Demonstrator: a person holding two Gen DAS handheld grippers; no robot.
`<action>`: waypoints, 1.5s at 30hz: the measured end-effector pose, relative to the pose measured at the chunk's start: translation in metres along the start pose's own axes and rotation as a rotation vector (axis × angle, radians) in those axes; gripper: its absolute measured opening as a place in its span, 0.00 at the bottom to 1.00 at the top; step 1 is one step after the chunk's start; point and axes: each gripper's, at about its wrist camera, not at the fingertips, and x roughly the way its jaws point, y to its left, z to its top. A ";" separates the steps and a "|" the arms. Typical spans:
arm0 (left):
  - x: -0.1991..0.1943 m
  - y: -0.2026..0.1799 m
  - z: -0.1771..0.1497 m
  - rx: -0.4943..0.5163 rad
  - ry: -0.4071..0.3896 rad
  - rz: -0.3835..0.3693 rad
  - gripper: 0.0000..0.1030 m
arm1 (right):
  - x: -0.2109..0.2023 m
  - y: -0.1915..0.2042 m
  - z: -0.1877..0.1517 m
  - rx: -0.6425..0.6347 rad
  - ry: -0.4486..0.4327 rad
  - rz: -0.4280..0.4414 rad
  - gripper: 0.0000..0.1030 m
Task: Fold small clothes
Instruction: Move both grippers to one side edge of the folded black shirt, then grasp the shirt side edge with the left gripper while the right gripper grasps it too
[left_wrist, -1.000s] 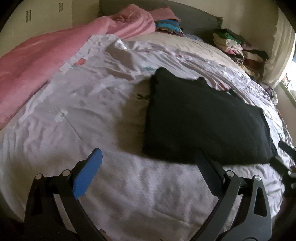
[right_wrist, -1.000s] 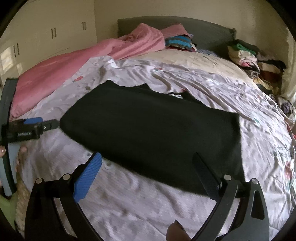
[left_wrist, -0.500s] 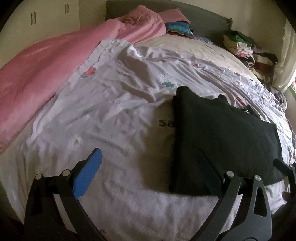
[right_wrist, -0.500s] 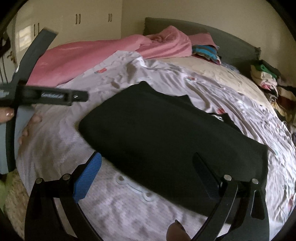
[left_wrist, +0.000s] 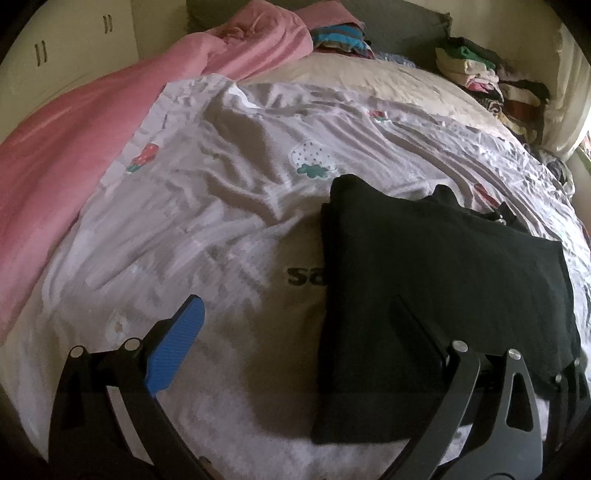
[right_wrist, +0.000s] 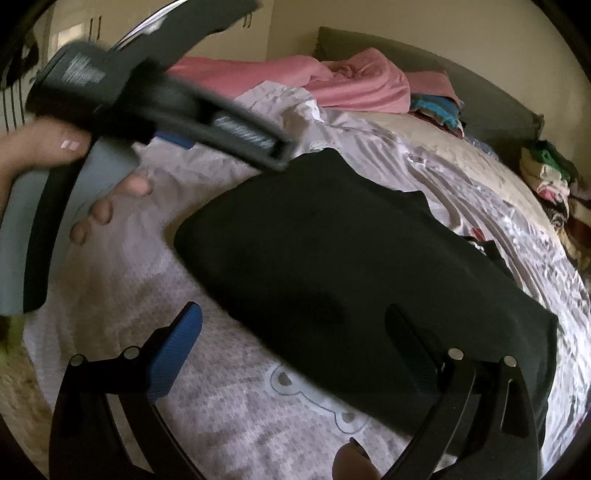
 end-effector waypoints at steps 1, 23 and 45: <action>0.004 -0.001 0.003 0.003 0.007 0.002 0.91 | 0.003 0.003 0.000 -0.015 0.002 -0.008 0.96; 0.049 0.019 0.023 -0.094 0.095 -0.054 0.91 | 0.059 0.031 0.020 -0.204 -0.025 -0.191 0.92; 0.036 -0.020 0.035 -0.315 0.135 -0.388 0.70 | -0.040 -0.012 0.001 -0.096 -0.291 -0.180 0.07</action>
